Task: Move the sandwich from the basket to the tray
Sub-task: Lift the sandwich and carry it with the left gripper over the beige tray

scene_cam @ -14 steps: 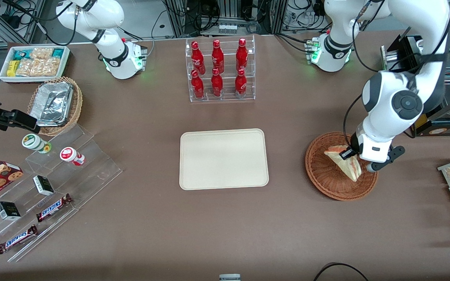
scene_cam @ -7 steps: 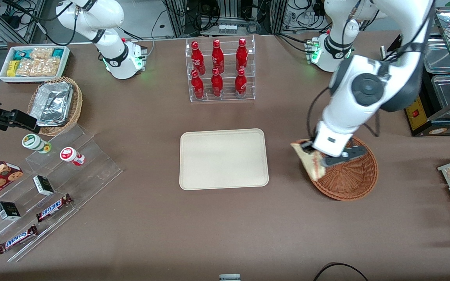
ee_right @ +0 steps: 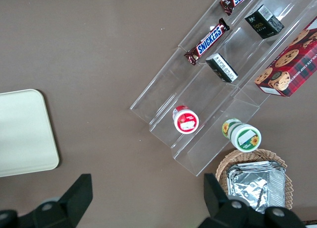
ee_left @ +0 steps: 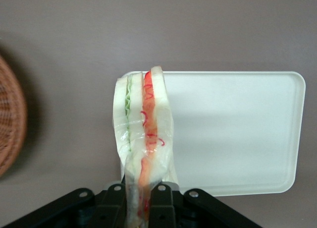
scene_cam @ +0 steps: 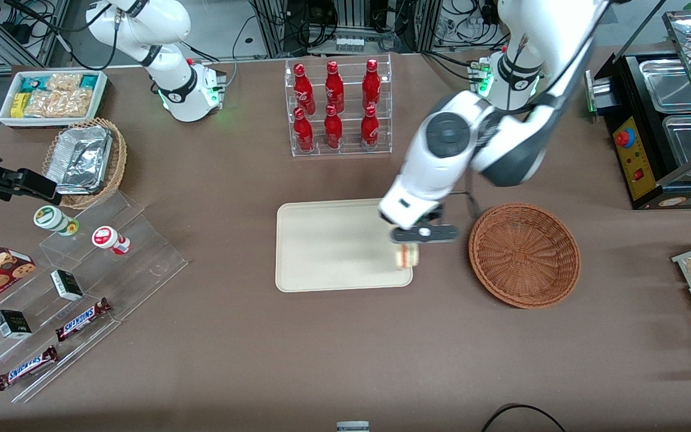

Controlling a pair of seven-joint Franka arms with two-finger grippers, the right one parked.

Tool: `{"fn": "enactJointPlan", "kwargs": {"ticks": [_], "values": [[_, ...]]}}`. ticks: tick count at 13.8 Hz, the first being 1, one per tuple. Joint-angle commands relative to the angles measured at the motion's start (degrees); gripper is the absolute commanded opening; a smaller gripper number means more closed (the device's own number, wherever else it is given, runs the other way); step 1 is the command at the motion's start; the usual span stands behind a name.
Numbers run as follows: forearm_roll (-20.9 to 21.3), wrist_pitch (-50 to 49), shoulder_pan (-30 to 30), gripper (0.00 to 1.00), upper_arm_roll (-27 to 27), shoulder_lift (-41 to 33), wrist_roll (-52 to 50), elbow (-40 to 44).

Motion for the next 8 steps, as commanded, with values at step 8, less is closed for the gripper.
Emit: {"fn": "enactJointPlan", "kwargs": {"ticks": [8], "values": [[13.4,3.2,-11.7,0.0,0.1,18.9,-8.2,12.5]]}}
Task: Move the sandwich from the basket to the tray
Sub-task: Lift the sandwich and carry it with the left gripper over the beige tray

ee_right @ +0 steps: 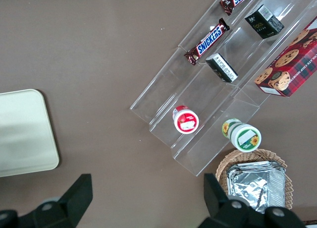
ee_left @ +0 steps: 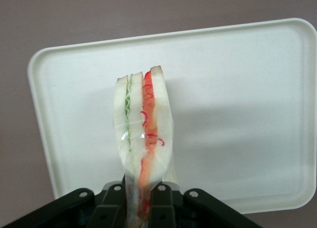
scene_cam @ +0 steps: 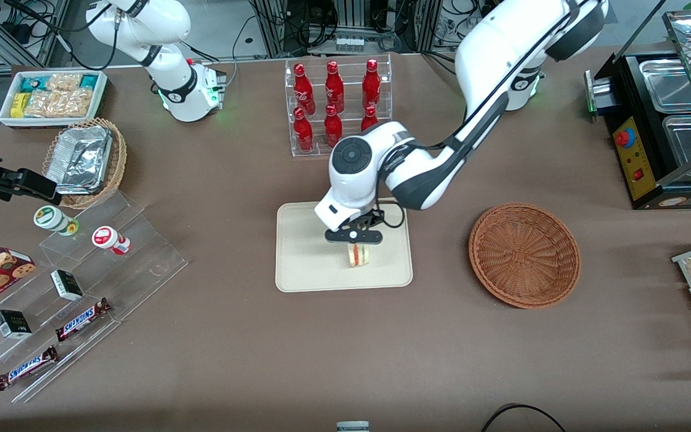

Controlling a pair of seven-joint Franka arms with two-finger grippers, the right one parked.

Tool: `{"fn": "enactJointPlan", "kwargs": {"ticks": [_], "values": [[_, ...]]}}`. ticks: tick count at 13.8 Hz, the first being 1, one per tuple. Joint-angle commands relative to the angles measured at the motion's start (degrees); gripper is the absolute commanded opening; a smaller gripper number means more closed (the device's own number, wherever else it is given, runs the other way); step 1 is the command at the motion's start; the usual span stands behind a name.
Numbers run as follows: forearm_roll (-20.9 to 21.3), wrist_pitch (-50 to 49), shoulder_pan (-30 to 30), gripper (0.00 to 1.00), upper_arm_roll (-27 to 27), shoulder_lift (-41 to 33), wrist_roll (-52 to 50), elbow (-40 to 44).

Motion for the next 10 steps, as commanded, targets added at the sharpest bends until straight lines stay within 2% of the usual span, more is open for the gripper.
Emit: {"fn": "enactJointPlan", "kwargs": {"ticks": [1,9,10], "values": [[2.2,1.3,-1.9,0.0,0.2,3.1,-1.0,3.0],[3.8,3.3,-3.9,0.0,0.2,6.6,-1.4,3.7],[3.8,3.3,-3.9,0.09,0.2,6.7,-1.5,3.6]]}}
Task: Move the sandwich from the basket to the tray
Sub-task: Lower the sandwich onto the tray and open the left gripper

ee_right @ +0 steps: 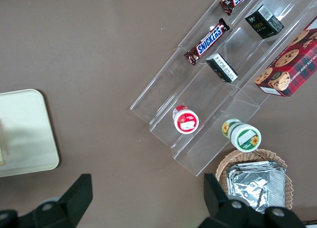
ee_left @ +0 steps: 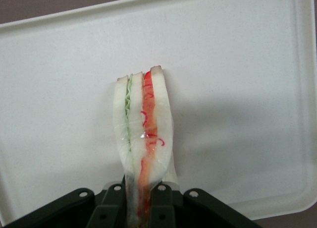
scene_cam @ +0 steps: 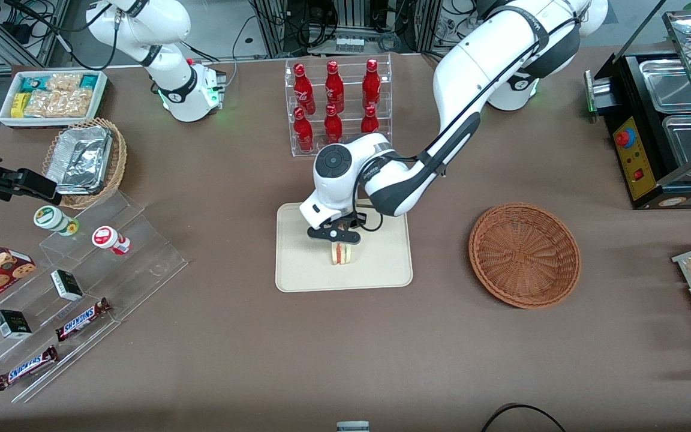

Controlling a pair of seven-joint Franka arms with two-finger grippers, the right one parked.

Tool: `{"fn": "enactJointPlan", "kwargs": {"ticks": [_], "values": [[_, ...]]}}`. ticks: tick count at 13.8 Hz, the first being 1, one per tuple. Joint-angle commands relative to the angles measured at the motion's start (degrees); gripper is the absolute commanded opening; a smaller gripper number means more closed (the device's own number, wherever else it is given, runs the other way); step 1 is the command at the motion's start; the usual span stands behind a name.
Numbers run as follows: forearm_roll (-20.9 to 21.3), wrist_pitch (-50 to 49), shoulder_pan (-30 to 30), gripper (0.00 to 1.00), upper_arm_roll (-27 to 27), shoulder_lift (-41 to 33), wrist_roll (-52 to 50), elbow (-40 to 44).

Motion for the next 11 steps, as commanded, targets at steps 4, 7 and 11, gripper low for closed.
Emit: {"fn": "enactJointPlan", "kwargs": {"ticks": [4,7,11], "values": [[1.2,-0.1,-0.9,0.95,1.3,1.2,-2.6,2.2],[1.2,-0.6,-0.7,1.0,1.5,0.2,-2.7,2.2],[1.0,-2.1,-0.1,1.0,1.6,-5.3,-3.0,2.1]]}}
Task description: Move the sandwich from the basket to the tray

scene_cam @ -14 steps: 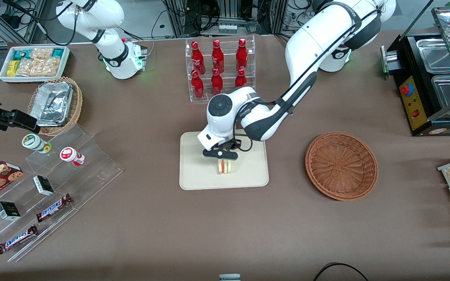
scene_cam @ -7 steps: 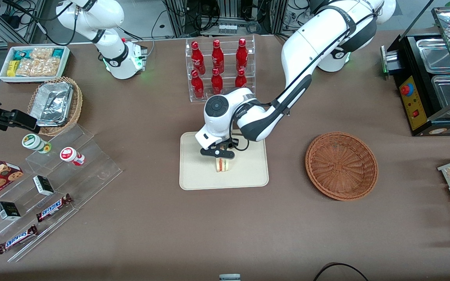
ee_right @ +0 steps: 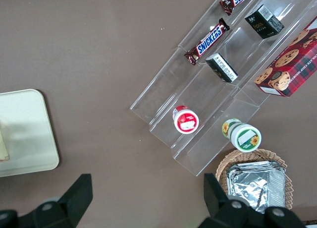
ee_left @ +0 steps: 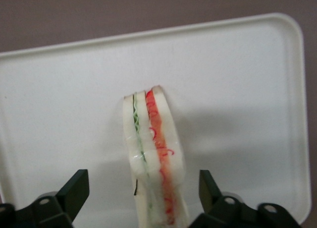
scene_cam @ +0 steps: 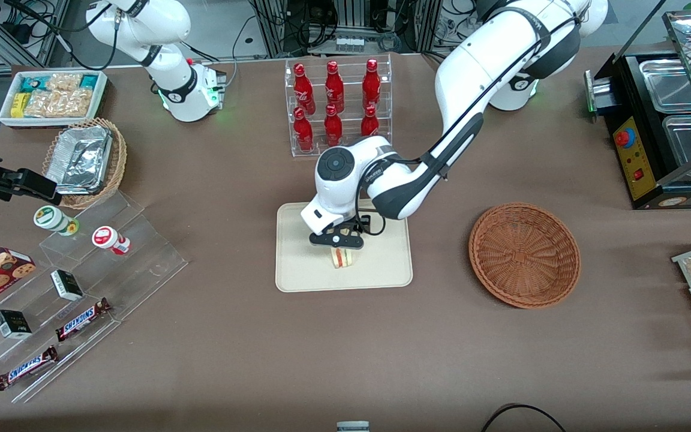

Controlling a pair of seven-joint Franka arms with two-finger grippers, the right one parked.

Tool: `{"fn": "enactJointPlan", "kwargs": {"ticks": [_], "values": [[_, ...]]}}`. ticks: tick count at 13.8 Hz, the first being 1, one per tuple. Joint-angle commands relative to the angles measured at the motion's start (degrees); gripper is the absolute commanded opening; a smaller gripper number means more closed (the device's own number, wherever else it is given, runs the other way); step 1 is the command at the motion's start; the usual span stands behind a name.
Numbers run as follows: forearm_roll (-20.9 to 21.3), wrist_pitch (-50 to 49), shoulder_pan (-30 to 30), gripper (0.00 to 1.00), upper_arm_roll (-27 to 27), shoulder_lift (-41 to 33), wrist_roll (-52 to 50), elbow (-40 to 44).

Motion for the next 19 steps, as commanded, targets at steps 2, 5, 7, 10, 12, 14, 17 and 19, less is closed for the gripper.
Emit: {"fn": "enactJointPlan", "kwargs": {"ticks": [2,5,7,10,12,14,17,19], "values": [[0.4,-5.8,-0.1,1.0,0.9,-7.4,-1.9,-0.5],[-2.1,-10.7,4.4,1.0,0.8,-13.6,-2.4,-1.1],[-2.4,-14.5,8.5,1.0,0.6,-16.2,-2.3,-1.2],[-2.9,-15.8,14.1,1.0,0.4,-21.1,-1.5,-3.7],[-6.7,-16.9,17.1,1.0,0.5,-24.1,4.5,-4.4],[-9.9,-21.2,21.2,1.0,0.4,-26.6,11.3,-4.4],[-14.6,-25.5,27.7,1.0,0.4,-30.9,21.4,-4.4],[-16.3,-27.6,31.3,1.0,0.5,-32.2,26.5,-4.4]]}}
